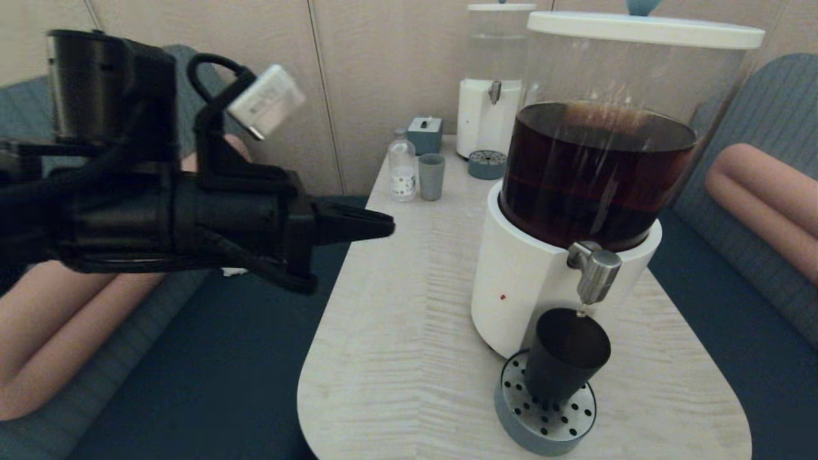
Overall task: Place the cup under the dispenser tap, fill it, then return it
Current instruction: Turn off the faucet
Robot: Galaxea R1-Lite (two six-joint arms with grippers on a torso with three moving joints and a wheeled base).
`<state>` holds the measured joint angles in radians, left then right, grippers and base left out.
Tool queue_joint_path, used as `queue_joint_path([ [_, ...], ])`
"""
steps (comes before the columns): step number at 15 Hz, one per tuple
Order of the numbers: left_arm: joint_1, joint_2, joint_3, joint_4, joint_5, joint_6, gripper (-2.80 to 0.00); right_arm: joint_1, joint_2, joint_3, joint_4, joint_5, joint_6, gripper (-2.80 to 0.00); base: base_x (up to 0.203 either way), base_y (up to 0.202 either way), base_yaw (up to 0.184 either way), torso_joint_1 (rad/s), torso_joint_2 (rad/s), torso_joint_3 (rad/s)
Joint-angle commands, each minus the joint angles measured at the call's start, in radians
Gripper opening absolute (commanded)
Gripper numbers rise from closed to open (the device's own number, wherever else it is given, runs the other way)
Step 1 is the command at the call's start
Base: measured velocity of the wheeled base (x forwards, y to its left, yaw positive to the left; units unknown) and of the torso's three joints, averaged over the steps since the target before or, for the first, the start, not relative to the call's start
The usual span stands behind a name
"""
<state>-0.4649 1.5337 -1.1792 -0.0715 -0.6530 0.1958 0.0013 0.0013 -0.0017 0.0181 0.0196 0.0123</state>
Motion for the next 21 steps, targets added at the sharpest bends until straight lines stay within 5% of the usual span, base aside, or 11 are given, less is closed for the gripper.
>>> queue_joint_path([
  [1, -0.106, 0.110, -0.073, -0.002, 0.072, 0.016, -2.80, 0.000, 0.000, 0.000, 0.000, 0.000, 0.000, -2.80, 0.000, 0.000, 0.000, 0.000, 0.00, 0.000],
  [9, -0.282, 0.256, -0.192, -0.013, 0.243, 0.013, -2.80, 0.000, 0.000, 0.000, 0.000, 0.001, 0.000, -2.80, 0.000, 0.000, 0.000, 0.000, 0.00, 0.000],
  [21, -0.370, 0.316, -0.249, -0.079, 0.335, -0.024, -2.80, 0.000, 0.000, 0.000, 0.000, 0.000, 0.000, -2.80, 0.000, 0.000, 0.000, 0.000, 0.00, 0.000],
])
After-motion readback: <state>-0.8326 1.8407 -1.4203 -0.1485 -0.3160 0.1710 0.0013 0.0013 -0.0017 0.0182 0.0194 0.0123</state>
